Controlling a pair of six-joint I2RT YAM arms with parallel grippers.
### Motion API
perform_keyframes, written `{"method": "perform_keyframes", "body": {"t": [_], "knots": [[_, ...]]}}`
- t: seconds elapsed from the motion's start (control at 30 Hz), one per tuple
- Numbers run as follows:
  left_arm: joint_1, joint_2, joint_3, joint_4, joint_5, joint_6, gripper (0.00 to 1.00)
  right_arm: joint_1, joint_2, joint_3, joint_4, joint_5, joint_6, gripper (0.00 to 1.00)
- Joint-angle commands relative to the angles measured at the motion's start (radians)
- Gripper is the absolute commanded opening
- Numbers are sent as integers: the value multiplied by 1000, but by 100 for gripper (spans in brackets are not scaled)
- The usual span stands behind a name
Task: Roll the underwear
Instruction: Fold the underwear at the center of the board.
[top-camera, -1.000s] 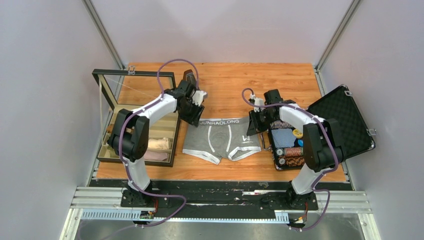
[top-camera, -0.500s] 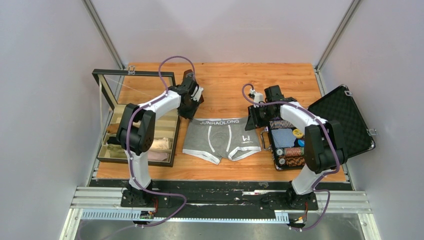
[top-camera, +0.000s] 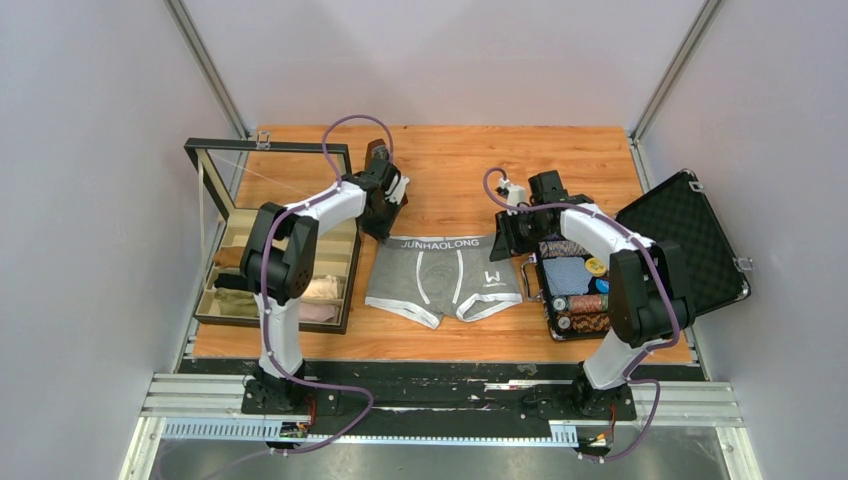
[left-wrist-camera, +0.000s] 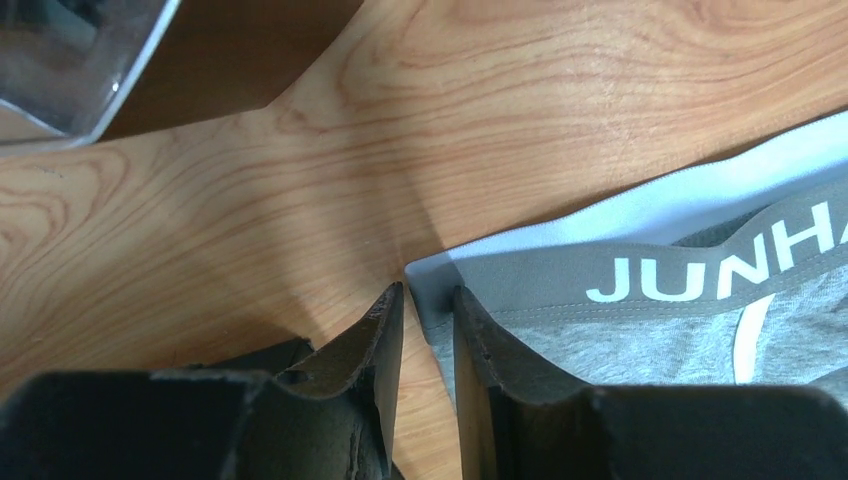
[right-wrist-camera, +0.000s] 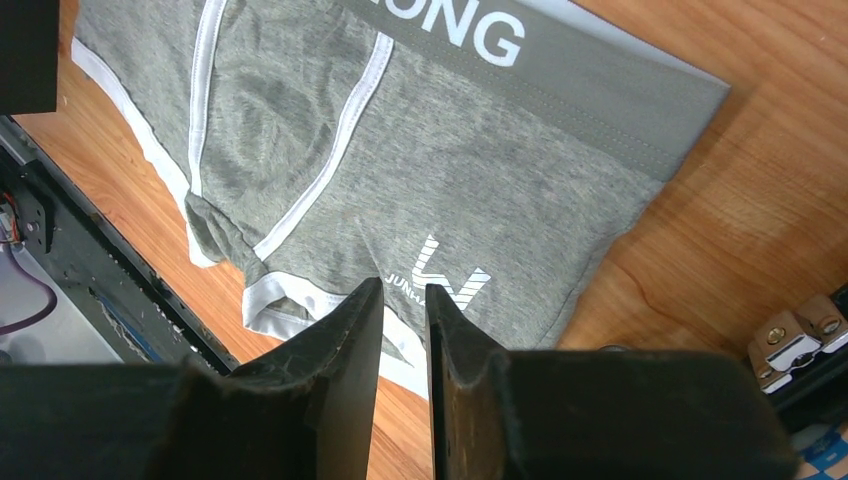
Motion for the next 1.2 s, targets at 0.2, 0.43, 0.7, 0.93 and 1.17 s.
{"method": "perform_keyframes", "body": {"t": [0.2, 0.43, 0.7, 0.93, 1.17], "knots": [[0, 58, 42, 19, 25, -1, 18, 28, -74, 28, 20, -35, -70, 20], [0, -7, 14, 18, -36, -19, 0, 114, -118, 80, -18, -52, -215, 15], [0, -104, -41, -2, -65, -34, 1, 272, -90, 179, 104, -100, -372, 29], [1, -163, -65, -10, -75, -51, 58, 363, -50, 235, 140, -73, -300, 28], [12, -110, -51, 20, -28, -29, 44, 369, -138, 167, 140, -29, -295, 27]]}}
